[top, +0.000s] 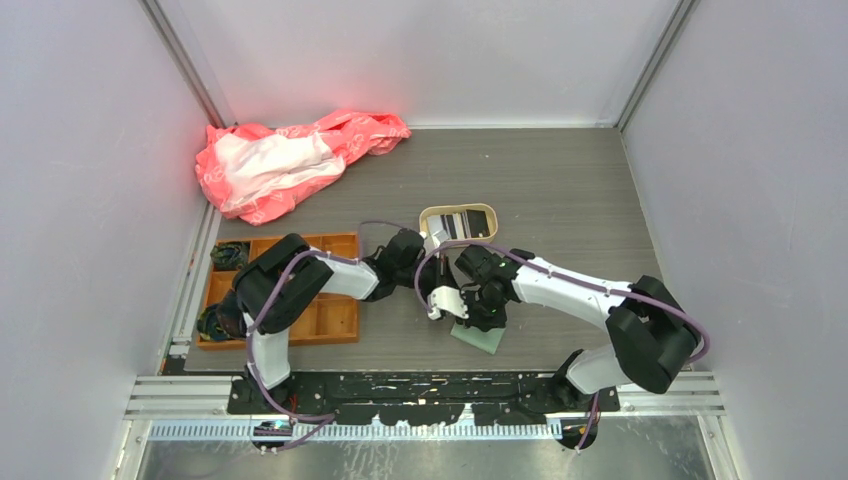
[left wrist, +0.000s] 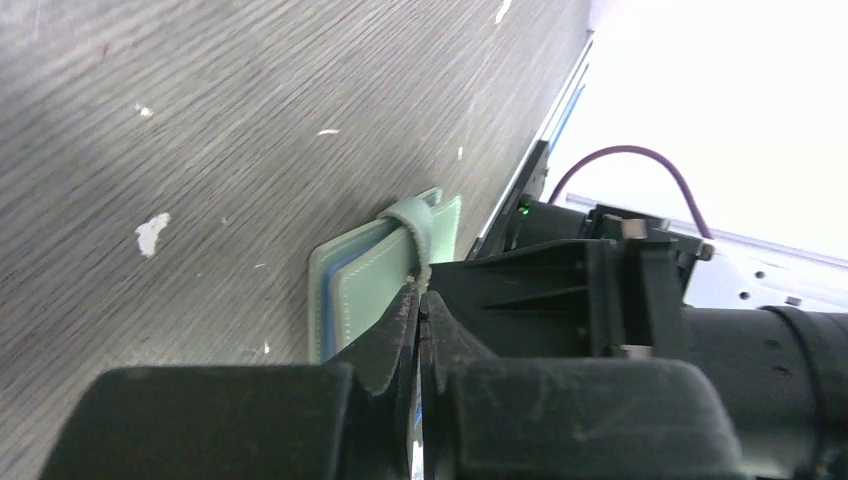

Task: Put the credit cards into the card holder
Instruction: Close the card holder at the center of the board, then move the card holder to the center of the board.

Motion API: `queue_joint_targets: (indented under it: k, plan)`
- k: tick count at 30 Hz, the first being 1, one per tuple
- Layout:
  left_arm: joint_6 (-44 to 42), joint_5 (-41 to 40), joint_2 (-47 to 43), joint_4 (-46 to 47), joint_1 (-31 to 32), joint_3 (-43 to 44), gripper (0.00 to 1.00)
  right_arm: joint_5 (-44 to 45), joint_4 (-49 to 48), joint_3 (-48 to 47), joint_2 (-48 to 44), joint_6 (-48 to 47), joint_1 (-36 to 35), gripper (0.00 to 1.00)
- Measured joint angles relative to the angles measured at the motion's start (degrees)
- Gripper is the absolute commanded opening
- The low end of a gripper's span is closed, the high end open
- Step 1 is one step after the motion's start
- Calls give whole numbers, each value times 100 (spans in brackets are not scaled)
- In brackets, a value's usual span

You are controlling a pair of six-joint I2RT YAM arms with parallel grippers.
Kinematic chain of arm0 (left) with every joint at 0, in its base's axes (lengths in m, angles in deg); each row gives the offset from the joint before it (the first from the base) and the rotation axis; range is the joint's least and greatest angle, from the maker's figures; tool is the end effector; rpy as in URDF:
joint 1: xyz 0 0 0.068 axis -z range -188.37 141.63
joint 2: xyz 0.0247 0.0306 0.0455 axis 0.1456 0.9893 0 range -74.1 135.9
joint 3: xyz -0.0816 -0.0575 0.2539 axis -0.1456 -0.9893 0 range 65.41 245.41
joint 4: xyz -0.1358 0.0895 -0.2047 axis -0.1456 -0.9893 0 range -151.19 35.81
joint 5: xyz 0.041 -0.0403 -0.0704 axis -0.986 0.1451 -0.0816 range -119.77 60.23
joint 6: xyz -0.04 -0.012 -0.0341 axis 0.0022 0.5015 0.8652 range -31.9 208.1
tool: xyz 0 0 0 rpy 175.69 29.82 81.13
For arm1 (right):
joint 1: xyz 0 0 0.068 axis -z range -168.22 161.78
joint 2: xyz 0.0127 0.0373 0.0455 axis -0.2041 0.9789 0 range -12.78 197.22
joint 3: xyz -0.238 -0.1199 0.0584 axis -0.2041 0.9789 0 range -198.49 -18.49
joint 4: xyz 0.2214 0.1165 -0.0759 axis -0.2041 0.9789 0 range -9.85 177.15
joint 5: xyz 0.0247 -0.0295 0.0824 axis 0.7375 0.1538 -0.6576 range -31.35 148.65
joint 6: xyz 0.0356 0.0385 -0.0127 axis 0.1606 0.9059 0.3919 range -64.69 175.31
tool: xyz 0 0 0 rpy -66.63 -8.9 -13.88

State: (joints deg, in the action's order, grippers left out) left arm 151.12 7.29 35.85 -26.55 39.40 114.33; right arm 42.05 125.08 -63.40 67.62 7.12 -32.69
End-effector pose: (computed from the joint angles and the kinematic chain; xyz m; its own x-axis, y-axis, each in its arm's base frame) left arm 0.2305 -0.2860 0.1201 -0.9958 0.0389 -0.0834 0.0920 0.4375 -0.8945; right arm 0.1557 0.1672 0.1738 0.0565 -0.9454 -0.3209 -0.9947 -0.0811 0.0638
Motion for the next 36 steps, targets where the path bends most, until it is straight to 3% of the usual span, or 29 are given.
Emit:
queue_joint_targets:
  k: [12,18,20,23,28,31,33,36]
  plan:
    - [155,9,-240,348,-22,-28,3,-76,531,-249,225,-1123,0,1]
    - [369,68,-103,671,-15,-44,2,-236,772,-332,247,-1213,-55,1]
    - [404,59,-103,769,-31,-122,2,-308,796,-367,247,-1082,-52,5]
    - [378,-35,-157,787,-92,-328,2,-577,938,-555,221,-769,81,19]
    - [-214,-557,-988,-136,-225,-533,3,-1209,1285,-997,-170,-264,776,35]
    - [-857,-1034,-1858,-859,-258,-437,4,-1405,1386,-1056,-511,-81,1200,38]
    - [-1276,-1353,-2441,-1220,-256,-407,5,-1399,1386,-955,-678,-109,1309,35]
    - [-1904,-1871,-3405,-1744,-258,-466,5,-1276,1449,-507,-835,-505,1309,19]
